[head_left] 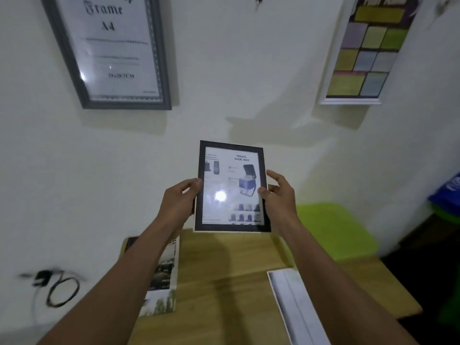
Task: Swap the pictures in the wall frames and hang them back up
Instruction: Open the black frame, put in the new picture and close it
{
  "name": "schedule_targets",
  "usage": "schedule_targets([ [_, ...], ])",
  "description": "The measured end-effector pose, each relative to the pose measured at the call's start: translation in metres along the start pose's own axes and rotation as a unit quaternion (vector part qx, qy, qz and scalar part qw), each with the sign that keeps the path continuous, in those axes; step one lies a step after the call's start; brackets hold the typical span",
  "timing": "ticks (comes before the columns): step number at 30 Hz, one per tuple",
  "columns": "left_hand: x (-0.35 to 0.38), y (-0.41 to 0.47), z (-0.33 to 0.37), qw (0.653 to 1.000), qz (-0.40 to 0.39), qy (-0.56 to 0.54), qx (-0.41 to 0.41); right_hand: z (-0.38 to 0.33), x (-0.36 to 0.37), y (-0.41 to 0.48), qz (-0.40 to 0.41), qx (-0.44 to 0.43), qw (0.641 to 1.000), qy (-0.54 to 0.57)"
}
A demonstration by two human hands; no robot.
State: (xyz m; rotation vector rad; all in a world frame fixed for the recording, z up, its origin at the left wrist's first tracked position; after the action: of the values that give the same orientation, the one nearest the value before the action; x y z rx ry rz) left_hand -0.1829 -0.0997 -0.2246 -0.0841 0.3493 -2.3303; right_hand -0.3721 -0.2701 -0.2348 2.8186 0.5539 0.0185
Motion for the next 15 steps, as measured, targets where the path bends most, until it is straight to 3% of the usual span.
schedule_targets([
  [6, 0.008, -0.018, -0.117, 0.977, -0.158, -0.062, -0.125, 0.090, 0.003, -0.061, 0.022, 0.084, 0.996, -0.008],
  [10, 0.000, -0.024, -0.167, 0.982, -0.117, -0.021, -0.148, 0.146, 0.017, -0.090, -0.028, 0.131, 0.990, -0.035],
  [15, 0.006, -0.033, -0.193, 0.987, -0.060, 0.105, -0.106, 0.188, 0.050, -0.114, -0.158, 0.164, 0.971, -0.071],
])
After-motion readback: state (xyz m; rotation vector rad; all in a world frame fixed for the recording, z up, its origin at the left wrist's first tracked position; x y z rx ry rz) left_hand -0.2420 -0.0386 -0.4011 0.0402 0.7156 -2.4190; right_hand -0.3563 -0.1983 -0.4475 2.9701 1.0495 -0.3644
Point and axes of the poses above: each hand's wrist, its own y-axis towards the middle knuckle, its own x-axis out of the palm, z = x × y, the point moved 8 cm from there along y, towards the middle knuckle, and after that the axes turned 13 degrees about -x, right-handed, at the moved point
